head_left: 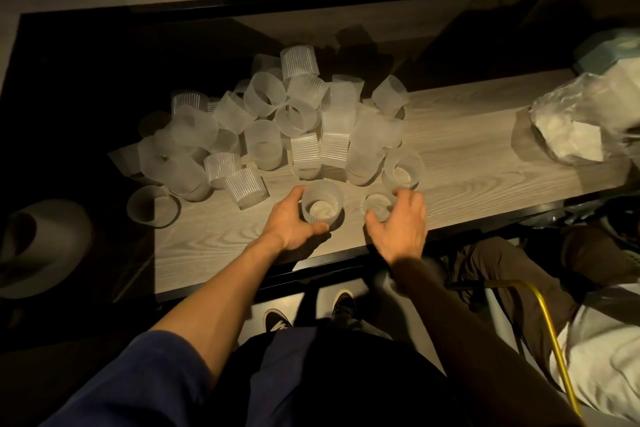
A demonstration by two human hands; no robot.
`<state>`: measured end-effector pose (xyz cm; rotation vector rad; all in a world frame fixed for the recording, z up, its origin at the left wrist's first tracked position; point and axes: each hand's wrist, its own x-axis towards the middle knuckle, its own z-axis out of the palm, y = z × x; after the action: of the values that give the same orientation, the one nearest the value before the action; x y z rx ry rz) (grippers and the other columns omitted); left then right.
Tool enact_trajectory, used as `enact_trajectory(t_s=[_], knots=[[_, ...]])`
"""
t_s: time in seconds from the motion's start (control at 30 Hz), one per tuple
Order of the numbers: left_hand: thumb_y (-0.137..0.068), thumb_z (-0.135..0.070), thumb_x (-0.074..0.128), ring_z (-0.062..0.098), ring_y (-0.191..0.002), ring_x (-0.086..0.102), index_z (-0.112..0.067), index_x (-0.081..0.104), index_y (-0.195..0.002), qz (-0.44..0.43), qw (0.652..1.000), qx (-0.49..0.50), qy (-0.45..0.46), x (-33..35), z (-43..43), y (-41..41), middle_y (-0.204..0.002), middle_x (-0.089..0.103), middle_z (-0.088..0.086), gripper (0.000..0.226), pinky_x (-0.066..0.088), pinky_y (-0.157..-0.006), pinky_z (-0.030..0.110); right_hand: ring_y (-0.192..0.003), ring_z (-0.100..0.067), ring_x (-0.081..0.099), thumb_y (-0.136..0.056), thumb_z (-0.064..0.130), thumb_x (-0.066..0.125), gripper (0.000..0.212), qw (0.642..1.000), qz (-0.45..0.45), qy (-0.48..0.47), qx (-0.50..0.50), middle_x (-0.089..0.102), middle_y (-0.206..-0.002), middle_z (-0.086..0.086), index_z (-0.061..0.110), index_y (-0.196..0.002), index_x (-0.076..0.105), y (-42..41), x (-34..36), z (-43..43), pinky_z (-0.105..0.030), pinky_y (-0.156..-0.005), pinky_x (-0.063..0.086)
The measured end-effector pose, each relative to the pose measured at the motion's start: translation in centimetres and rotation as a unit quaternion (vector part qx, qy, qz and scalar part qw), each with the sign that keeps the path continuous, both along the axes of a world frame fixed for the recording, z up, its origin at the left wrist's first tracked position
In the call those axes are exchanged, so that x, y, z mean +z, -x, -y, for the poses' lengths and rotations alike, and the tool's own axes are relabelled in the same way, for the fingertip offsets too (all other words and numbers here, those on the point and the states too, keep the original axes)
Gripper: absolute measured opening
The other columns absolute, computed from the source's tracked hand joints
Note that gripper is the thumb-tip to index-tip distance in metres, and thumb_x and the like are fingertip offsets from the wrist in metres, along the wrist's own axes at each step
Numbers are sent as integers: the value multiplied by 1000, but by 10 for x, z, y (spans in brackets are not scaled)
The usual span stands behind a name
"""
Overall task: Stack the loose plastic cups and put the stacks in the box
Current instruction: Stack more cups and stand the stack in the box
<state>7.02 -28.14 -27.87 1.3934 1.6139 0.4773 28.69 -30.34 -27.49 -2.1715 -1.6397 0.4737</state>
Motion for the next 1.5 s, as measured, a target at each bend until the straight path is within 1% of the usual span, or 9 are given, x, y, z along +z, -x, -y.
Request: enact_trajectory(t_s=[0.2, 0.47, 0.63, 0.8, 0.87, 1.03, 1.23, 1.37, 1.5], knots=[[-69, -24, 92, 21, -121, 55, -21, 44, -143, -4, 1000, -1, 4, 1, -1, -1, -132, 61, 1, 88, 37, -100, 25, -111, -31, 57, -85, 48, 74, 56, 995, 19, 95, -9, 55, -124, -11, 15, -122, 48, -12, -14, -2, -48, -92, 52], [-71, -22, 91, 14, -111, 53, -20, 43, -144, -5, 1000, -6, 4, 2, -1, -2, -130, 61, 1, 87, 35, -96, 21, -96, -27, 60, -91, 41, 66, 34, 999, -9, 46, -9, 59, -105, -4, 13, -107, 56, -9, -13, -1, -38, -82, 47], [-71, -22, 90, 11, -109, 51, -21, 43, -144, -2, 1000, -4, 1, 1, 0, -2, -130, 61, 1, 86, 36, -98, 22, -100, -19, 52, -87, 46, 71, 44, 995, -84, -51, 13, 51, -107, 3, 17, -113, 50, 8, 9, 2, -35, -87, 45], [-72, -20, 90, 11, -109, 51, -20, 43, -144, 6, 1000, -1, -1, 0, 1, -2, -127, 61, -1, 86, 37, -96, 22, -106, -10, 49, -86, 48, 73, 78, 981, -169, -80, 44, 42, -125, 6, 18, -149, 36, 28, 33, -6, -29, -91, 48], [-72, -20, 90, 11, -108, 53, -21, 44, -144, 9, 1000, -2, 0, -1, 1, -2, -122, 62, -3, 86, 38, -94, 21, -105, -7, 47, -87, 46, 73, 79, 977, -165, -81, 105, 38, -121, 9, 18, -152, 36, 35, 34, -7, -26, -90, 49], [-73, -19, 87, 13, -114, 54, -22, 41, -148, 17, 1000, -3, -5, -2, 1, -2, -122, 59, -6, 88, 39, -93, 21, -117, -16, 52, -84, 43, 74, 77, 959, -155, -58, 231, 45, -126, 3, 21, -150, 41, 43, 18, -7, -41, -97, 53], [-71, -20, 88, 13, -115, 54, -24, 42, -147, 18, 1000, 1, -4, -5, -1, -3, -128, 62, -2, 89, 40, -96, 22, -126, -20, 44, -84, 48, 70, 79, 962, -101, -62, 247, 47, -133, -3, 16, -151, 42, 43, 14, -9, -43, -103, 46], [-68, -19, 91, 14, -112, 57, -24, 46, -143, 24, 1000, 7, -1, -7, -3, -3, -122, 62, -6, 87, 41, -94, 23, -141, -22, 28, -83, 58, 69, 96, 960, 10, 65, 271, 32, -150, -3, 23, -159, 22, 32, 15, -13, -46, -111, 37], [-68, -20, 91, 14, -113, 56, -24, 45, -143, 21, 1000, 3, 3, -6, -6, -5, -121, 61, -6, 89, 42, -99, 26, -142, -20, 30, -83, 28, 74, 102, 952, -61, 136, 268, 29, -153, 0, 31, -162, 9, 14, 15, -16, -43, -118, 33]])
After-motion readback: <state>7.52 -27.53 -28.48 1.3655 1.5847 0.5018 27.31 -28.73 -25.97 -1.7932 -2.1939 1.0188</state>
